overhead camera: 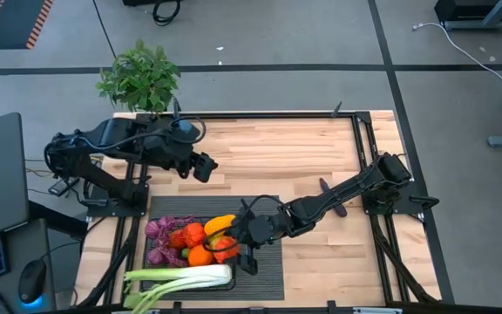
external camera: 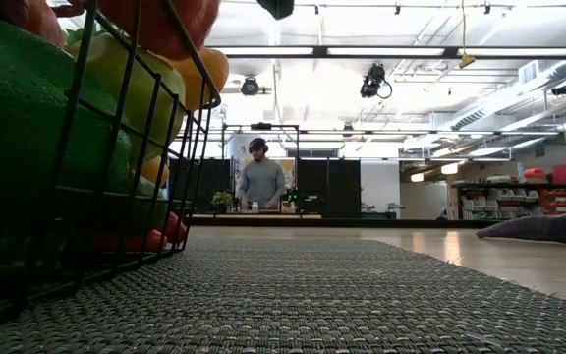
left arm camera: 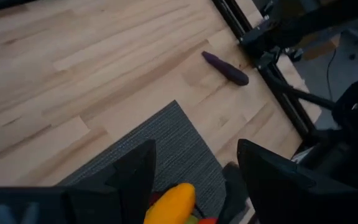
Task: Build produce basket
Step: Put the purple eggplant into the wire basket
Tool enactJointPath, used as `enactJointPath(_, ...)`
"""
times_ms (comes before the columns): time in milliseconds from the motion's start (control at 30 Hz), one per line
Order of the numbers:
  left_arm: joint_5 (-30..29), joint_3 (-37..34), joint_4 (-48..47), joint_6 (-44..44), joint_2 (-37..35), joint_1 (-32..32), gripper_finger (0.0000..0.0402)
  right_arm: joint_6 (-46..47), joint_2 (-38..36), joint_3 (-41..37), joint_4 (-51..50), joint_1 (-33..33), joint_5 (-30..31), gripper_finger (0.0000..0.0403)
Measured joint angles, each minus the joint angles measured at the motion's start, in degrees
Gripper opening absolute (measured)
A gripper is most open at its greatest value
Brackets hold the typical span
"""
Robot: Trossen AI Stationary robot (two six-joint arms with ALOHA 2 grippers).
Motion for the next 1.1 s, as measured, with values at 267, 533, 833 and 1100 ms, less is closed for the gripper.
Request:
enactJointPath(267,0.1,0.0,0.1,7.0,-0.1,2.8,0.0231,3.6,-0.1,0.0,-3.6,-0.2,1.9,0.0398)
enactJointPath(533,2.9,0.0,0.2,14.1,-1.7,3.6,0.0231,8.9,-5.6,0.0,-15.6,-3.9,7.5,0.0398)
enactJointPath(833,3.0,0.0,0.4,20.9,-4.3,4.3,0.0231,21.4,-12.5,0.1,-38.3,-7.5,13.1,0.0398)
enactJointPath(1100,3.0,0.0,0.3,25.5,-3.7,2.9,0.0231,45.1,-11.0,-0.1,-74.2,-9.4,11.9,0.0391)
